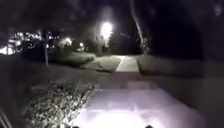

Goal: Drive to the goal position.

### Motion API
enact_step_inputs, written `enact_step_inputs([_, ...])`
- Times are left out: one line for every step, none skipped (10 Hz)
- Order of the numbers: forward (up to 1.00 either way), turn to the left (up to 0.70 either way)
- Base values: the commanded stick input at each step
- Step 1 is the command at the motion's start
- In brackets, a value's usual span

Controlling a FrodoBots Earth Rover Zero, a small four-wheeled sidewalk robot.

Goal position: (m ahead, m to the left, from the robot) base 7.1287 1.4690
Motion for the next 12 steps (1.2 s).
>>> enact_step_inputs([0.7, 0.0])
enact_step_inputs([0.7, 0.0])
enact_step_inputs([0.7, 0.0])
enact_step_inputs([0.7, -0.24])
enact_step_inputs([0.7, -0.35])
enact_step_inputs([0.7, -0.22])
enact_step_inputs([0.7, -0.03])
enact_step_inputs([0.7, 0.0])
enact_step_inputs([0.7, 0.0])
enact_step_inputs([0.7, -0.1])
enact_step_inputs([0.7, -0.22])
enact_step_inputs([0.7, -0.33])
